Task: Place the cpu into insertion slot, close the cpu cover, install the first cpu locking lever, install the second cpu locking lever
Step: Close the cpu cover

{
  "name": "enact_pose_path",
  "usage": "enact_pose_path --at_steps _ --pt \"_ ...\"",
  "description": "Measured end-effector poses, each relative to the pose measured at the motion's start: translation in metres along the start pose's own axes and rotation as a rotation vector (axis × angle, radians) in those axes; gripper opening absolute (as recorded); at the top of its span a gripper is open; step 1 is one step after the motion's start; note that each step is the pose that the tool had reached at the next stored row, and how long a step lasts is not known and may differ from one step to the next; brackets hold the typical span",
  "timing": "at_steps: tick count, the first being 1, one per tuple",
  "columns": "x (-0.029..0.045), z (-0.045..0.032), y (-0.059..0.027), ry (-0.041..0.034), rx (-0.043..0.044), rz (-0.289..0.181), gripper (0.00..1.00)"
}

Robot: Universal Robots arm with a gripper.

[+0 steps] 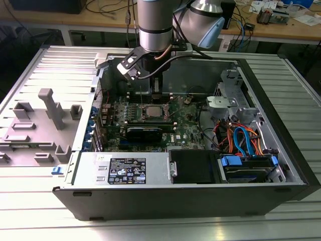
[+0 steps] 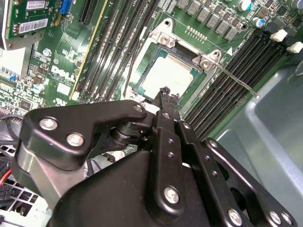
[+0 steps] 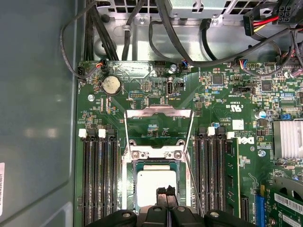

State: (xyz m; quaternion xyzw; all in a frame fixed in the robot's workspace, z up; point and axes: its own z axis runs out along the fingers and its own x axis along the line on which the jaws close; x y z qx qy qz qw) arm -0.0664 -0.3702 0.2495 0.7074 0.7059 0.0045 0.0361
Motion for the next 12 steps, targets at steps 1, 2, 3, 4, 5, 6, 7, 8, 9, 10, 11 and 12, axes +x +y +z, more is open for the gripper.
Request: enact_pose_path --at_steps 1,2,3,4,5,6,7,8,9,10,11,12 --pt "0.0000 0.0000 0.0000 -0.0001 0.0000 0.000 0.11" --pt "0.0000 0.0000 0.0000 -0.0001 0.0000 0.000 0.11" --pt "0.0001 0.0001 0.0000 -0.0013 0.0068 0.000 0.11" --pt "0.0001 0.0000 0.0000 -0.0031 0.0350 -0.002 0.11" --pt "0.0000 -0.0001 0.0000 -0.0033 0.0379 -0.002 0.11" --pt "0.0000 -0.0001 -0.0001 -0.0033 0.0383 -0.002 0.11" --pt "0.0000 0.0000 0.0000 -0.0031 0.0391 -0.002 0.11" --pt "0.0000 0.0000 0.0000 -0.0032 0.0395 -0.002 0.11" --pt "0.0000 0.0000 0.0000 -0.0032 0.0399 -0.002 0.11" --pt "0.0000 0.0000 0.0000 -0.0031 0.0401 -0.002 0.11" --pt "0.0001 -0.0002 0.0000 -0.0029 0.0399 -0.002 0.11" --pt "0.0000 -0.0013 0.0001 -0.0030 0.0399 -0.002 0.11"
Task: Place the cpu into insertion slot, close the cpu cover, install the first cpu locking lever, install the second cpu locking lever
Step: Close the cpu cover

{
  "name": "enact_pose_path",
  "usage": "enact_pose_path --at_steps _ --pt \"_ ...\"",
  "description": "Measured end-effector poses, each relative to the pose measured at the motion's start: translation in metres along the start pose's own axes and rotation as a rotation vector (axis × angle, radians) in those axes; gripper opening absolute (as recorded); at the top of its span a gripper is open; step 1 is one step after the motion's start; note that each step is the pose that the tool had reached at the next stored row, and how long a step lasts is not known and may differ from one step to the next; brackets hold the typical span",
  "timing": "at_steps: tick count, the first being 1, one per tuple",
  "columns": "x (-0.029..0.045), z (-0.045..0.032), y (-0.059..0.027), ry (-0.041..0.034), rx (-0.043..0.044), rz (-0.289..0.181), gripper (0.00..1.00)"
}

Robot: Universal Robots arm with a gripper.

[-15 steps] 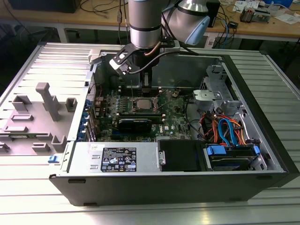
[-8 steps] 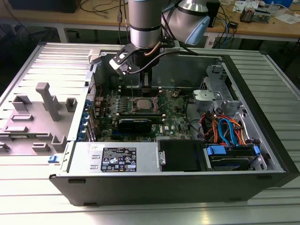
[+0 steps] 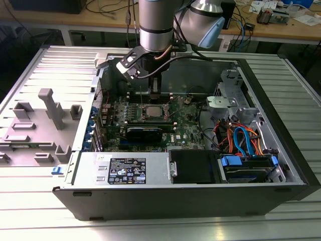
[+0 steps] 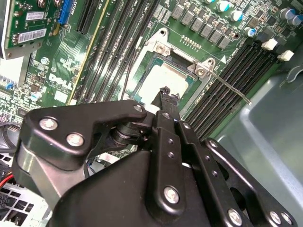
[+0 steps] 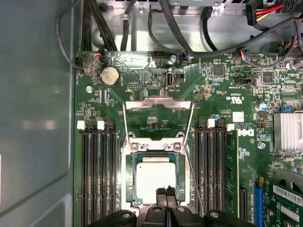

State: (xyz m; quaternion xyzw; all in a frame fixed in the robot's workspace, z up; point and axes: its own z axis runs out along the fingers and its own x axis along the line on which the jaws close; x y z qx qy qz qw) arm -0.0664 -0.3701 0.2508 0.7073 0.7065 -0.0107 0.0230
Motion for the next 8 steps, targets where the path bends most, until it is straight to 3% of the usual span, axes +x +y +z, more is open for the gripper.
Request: enact_pose_path --at_steps 8 --pt "-0.0004 -0.0098 0.0001 -0.0001 0.0000 0.000 0.11"
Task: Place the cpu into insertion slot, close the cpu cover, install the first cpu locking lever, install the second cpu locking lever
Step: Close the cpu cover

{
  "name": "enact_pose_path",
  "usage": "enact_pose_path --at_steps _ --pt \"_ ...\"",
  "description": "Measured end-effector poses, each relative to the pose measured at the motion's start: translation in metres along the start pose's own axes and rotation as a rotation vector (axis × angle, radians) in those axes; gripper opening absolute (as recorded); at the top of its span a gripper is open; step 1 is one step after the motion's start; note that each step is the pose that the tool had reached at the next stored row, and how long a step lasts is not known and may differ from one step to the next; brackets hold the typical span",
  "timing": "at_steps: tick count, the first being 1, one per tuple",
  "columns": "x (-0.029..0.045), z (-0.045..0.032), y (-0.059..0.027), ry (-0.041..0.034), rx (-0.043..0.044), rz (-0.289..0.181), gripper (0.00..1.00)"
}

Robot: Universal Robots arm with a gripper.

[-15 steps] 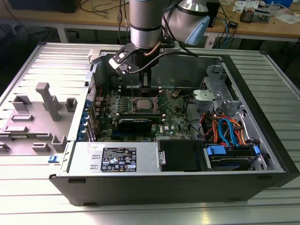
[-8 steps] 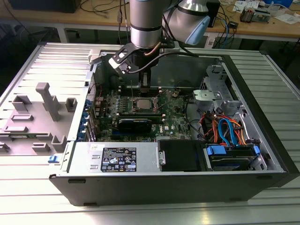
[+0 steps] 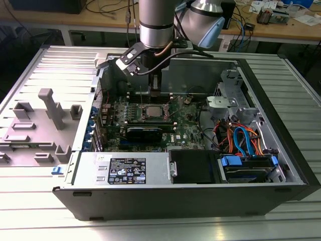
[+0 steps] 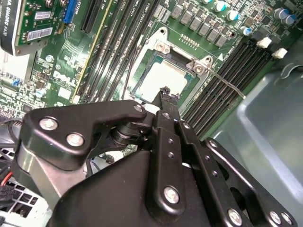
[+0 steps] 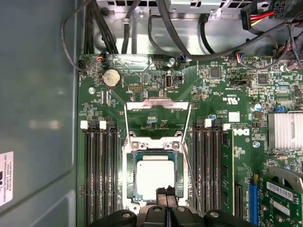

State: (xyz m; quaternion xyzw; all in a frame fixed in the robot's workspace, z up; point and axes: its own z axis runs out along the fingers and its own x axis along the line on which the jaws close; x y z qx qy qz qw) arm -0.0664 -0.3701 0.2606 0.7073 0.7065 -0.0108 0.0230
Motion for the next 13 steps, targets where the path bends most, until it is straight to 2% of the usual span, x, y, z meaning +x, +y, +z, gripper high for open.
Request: enact_pose_path --at_steps 13 --pt "-0.0001 -0.0021 0.0000 0.0000 0.0000 0.000 0.11"
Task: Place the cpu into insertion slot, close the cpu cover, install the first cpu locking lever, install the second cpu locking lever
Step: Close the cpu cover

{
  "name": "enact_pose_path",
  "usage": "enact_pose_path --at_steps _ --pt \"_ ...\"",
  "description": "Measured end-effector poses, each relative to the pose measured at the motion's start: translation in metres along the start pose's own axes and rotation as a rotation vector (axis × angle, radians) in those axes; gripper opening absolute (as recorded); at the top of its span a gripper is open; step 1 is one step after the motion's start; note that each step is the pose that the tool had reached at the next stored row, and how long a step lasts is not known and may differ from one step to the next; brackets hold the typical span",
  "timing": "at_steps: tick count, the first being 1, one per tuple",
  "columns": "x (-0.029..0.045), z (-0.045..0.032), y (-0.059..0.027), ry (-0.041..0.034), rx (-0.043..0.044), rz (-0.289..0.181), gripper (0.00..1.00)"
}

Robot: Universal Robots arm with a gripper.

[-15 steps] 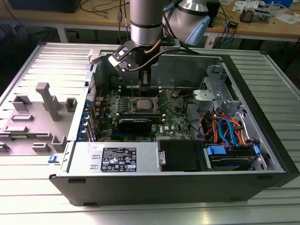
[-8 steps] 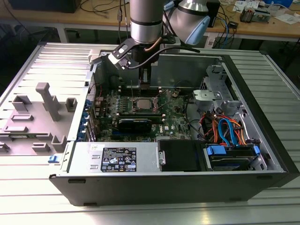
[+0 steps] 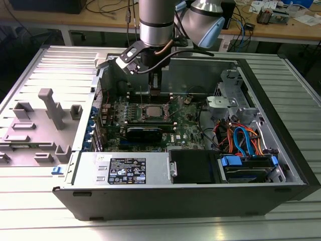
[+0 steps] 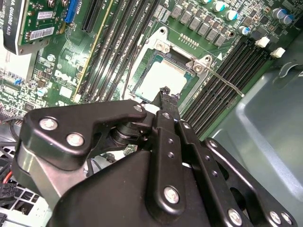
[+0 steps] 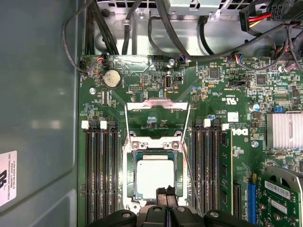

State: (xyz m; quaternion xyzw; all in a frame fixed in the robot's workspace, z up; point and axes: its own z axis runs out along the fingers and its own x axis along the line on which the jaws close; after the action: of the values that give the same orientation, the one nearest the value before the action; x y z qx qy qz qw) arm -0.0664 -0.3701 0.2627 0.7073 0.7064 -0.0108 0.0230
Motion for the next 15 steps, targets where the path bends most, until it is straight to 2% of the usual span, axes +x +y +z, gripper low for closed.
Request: enact_pose_path --at_steps 15 --pt "0.0001 0.0002 0.0115 0.0000 0.0000 0.000 0.11"
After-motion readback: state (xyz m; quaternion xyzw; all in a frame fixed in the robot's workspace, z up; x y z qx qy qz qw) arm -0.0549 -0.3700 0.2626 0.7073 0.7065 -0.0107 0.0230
